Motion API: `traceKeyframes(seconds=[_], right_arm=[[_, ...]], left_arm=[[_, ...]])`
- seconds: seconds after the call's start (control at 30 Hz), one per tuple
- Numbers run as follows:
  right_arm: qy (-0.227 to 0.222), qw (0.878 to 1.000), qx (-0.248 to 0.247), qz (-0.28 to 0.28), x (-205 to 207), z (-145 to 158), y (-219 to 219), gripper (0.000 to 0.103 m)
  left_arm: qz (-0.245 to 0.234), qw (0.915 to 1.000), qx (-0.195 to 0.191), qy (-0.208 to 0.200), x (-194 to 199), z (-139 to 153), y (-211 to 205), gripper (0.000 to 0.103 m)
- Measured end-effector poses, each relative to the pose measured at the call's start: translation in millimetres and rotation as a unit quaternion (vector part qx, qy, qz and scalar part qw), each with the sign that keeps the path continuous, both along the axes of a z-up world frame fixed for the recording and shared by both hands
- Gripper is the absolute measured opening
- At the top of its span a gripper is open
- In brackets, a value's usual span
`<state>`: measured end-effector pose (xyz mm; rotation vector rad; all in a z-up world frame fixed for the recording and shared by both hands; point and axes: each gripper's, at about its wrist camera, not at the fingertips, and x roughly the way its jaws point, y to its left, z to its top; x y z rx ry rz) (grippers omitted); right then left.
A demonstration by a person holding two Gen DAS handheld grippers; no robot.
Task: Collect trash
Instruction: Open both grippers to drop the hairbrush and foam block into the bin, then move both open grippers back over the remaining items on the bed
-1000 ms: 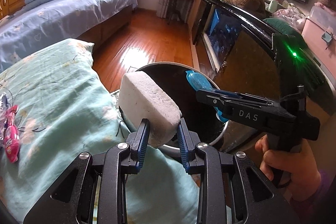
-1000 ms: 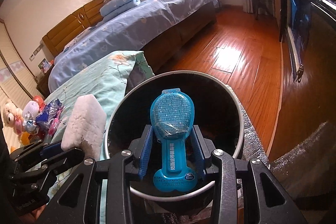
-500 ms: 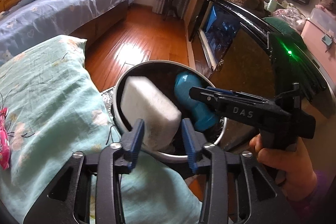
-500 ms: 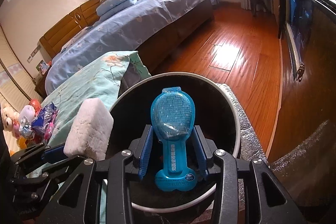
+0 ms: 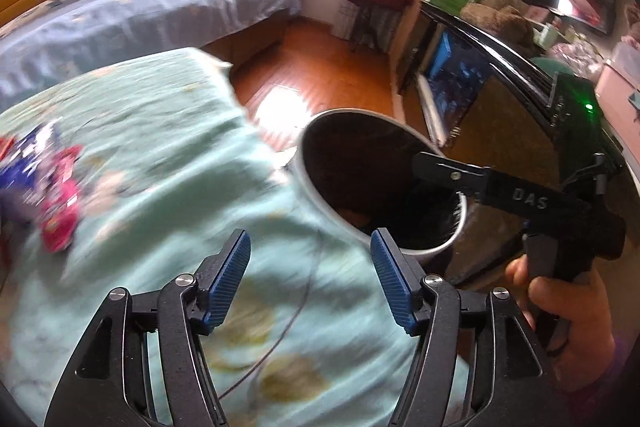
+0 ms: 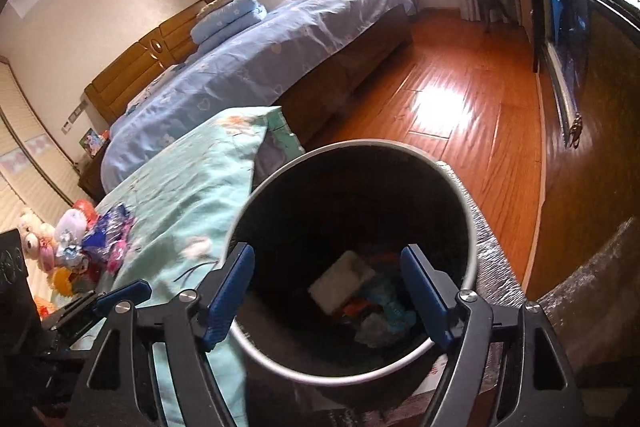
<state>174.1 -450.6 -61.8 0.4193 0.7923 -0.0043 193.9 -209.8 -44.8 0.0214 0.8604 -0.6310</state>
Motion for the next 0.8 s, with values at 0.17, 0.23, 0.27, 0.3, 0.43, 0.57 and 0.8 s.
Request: traceKeyframes(seconds=[0.17,0.23,0.27,0.3,0.43,0.57,0.8], right_arm=[[-0.007,1.0,0.003,0.027,-3,2,34,0.079],[-0.008,0.999,0.003,0.04,-4,3,50,0.08],[-0.009,0.999,0.003,0.048,-5,3,59,0.08],[-0.009,0.998,0.002,0.056,-5,4,66,0.08],[-0.014,0.996,-0.005,0.086,-7,8,97,0.08],[-0.018,0.993,-0.015,0.117,-6,10,128,0.08],[-0.011,0.987,-0.021,0.16,1,8,172,0.08]], left_arm=[[0.05,0.9987,-0.008,0.007,-8,-4,44,0.064],[0.068,0.9976,-0.009,0.008,-11,-6,61,0.064],[0.079,0.9968,-0.009,0.009,-13,-6,70,0.064],[0.088,0.996,-0.011,0.009,-15,-7,80,0.064],[0.129,0.9916,-0.013,0.006,-23,-9,117,0.064],[0.167,0.9855,-0.022,0.014,-27,-12,151,0.064],[0.218,0.9756,-0.02,0.01,-35,-14,198,0.065]])
